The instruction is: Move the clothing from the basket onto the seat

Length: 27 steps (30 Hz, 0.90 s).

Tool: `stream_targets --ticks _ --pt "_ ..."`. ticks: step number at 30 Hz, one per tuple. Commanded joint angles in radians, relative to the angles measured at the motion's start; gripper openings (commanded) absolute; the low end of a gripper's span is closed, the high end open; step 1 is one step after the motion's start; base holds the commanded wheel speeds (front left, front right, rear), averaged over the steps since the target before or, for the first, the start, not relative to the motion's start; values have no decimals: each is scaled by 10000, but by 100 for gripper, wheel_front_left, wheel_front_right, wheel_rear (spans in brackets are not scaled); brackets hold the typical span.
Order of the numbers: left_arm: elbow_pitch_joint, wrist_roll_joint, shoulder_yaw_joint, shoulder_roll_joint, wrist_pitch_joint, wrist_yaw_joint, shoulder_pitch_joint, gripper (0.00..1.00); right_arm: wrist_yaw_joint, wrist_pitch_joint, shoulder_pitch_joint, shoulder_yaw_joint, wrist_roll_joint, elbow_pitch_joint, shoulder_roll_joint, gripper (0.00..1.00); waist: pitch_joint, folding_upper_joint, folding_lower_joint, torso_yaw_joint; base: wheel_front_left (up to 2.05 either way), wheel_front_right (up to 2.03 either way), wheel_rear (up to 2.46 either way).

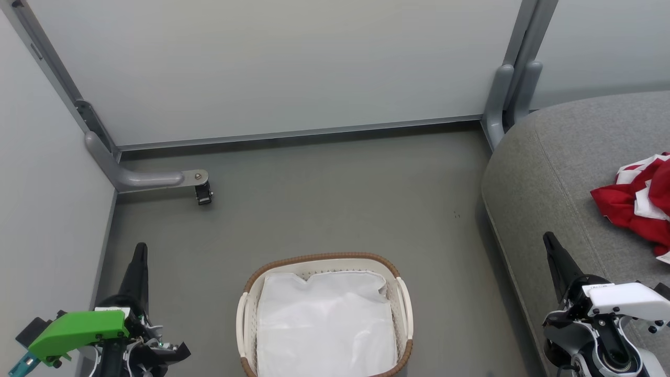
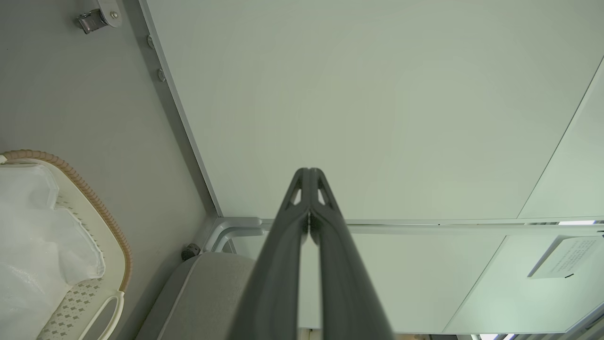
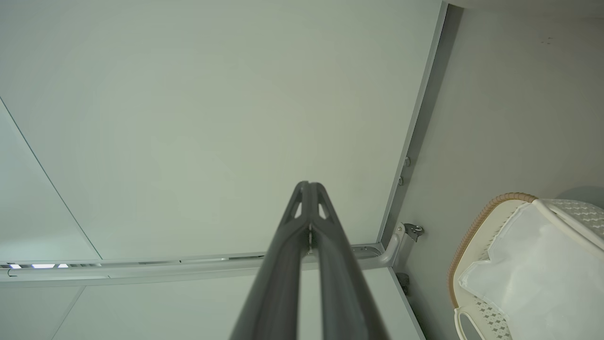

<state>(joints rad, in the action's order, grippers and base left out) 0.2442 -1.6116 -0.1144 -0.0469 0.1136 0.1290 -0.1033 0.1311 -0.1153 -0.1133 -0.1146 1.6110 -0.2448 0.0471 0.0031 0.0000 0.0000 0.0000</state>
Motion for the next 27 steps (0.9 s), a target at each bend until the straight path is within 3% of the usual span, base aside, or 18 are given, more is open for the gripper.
stream_targets --ticks 1,27 --pt "-4 -29 -19 -62 40 51 -102 0 -7 -12 107 -14 39 31 59 0 0 0 0 0 0 0 0" --pt "-2 -29 -19 -62 40 52 -102 0 -7 -11 107 -14 39 31 59 0 0 0 0 0 0 0 0"
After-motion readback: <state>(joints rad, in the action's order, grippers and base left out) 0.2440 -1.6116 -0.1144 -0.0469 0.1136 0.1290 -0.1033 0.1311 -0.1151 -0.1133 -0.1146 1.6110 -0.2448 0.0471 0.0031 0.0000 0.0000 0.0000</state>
